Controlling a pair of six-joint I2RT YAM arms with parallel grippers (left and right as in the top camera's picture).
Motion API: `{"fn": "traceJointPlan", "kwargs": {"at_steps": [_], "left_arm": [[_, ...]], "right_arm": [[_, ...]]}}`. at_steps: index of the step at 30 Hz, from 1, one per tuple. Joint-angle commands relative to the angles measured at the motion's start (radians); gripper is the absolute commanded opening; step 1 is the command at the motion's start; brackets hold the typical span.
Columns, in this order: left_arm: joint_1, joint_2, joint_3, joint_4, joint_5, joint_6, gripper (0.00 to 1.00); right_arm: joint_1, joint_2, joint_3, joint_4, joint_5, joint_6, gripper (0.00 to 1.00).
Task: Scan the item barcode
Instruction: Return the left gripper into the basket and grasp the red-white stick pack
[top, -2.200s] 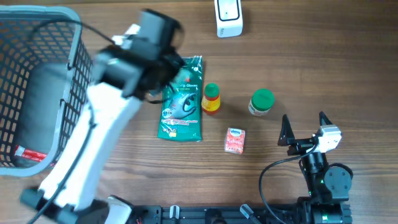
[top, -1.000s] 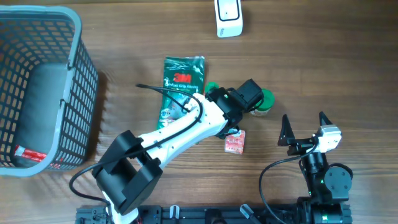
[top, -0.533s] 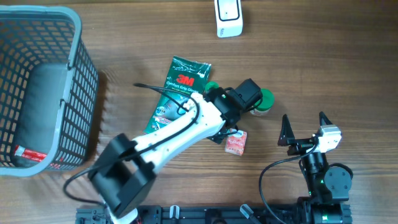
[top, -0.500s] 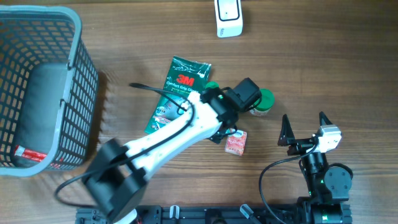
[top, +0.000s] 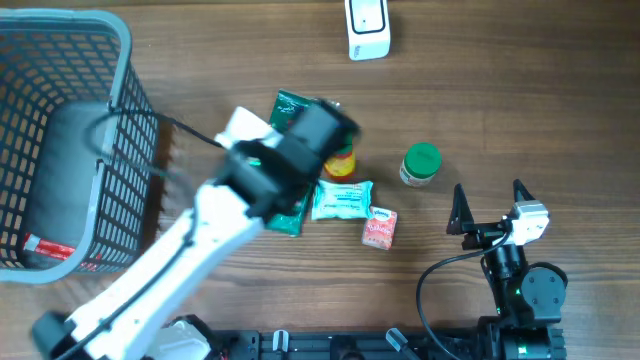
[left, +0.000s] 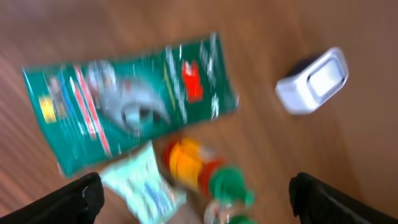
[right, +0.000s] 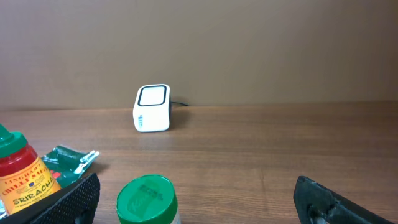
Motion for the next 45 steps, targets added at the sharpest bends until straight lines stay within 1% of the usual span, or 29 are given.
{"fn": "traceJointPlan", "kwargs": {"at_steps": [1,2,5,9,13,18,20,23,25,27,29,31,33,34,37,39,43,45], "left_arm": [[0.176,-0.111,-0.002,-0.004,-0.031,0.261,0.99],[0.209,-0.130,0.002,-0.002,-0.018,0.286,1.00],[0.337,-0.204,0.037,0.034,0.081,0.460,0.98],[0.466,-0.284,0.110,0.100,0.223,0.692,0.98],[0.570,-0.338,0.177,0.097,0.202,0.801,0.99],[0.737,-0.382,0.192,0.072,0.069,0.819,1.00],[0.829,-0.383,0.192,0.047,0.028,0.819,0.97],[0.955,-0.358,0.192,0.005,0.021,0.819,0.91],[1.045,-0.319,0.192,-0.034,0.021,0.819,0.90],[1.118,-0.270,0.192,-0.069,0.021,0.819,0.92],[1.181,-0.211,0.192,-0.106,0.021,0.819,0.98],[1.237,-0.142,0.192,-0.142,0.021,0.819,0.99],[1.275,-0.072,0.192,-0.189,0.022,0.818,1.00],[1.302,-0.002,0.192,-0.233,0.022,0.818,1.00],[1.328,0.095,0.191,-0.270,0.022,0.819,1.00],[1.342,0.170,0.191,-0.275,0.022,0.819,0.99],[1.345,0.248,0.191,-0.267,0.021,0.824,0.97],[1.347,0.279,0.183,-0.232,0.021,0.856,0.91]], "right_arm": [[0.003,0.000,-0.001,0.003,0.005,-0.010,1.00],[0.003,0.000,-0.001,0.003,0.005,-0.011,1.00],[0.003,0.000,-0.001,0.003,0.005,-0.011,1.00],[0.003,0.000,-0.001,0.003,0.005,-0.011,1.00],[0.003,0.000,-0.001,0.003,0.005,-0.010,1.00],[0.003,0.000,-0.001,0.003,0.005,-0.011,1.00],[0.003,0.000,-0.001,0.003,0.005,-0.011,1.00],[0.003,0.000,-0.001,0.003,0.005,-0.010,1.00],[0.003,0.000,-0.001,0.003,0.005,-0.011,1.00],[0.003,0.000,-0.001,0.003,0.005,-0.011,1.00],[0.003,0.000,-0.001,0.003,0.005,-0.010,1.00],[0.003,0.000,-0.001,0.003,0.005,-0.011,1.00],[0.003,0.000,-0.001,0.003,0.005,-0.011,1.00],[0.003,0.000,-0.001,0.003,0.005,-0.010,1.00],[0.003,0.000,-0.001,0.003,0.005,-0.010,1.00],[0.003,0.000,-0.001,0.003,0.005,-0.011,1.00],[0.003,0.000,-0.001,0.003,0.005,-0.010,1.00],[0.003,0.000,-0.001,0.003,0.005,-0.011,1.00]]}}
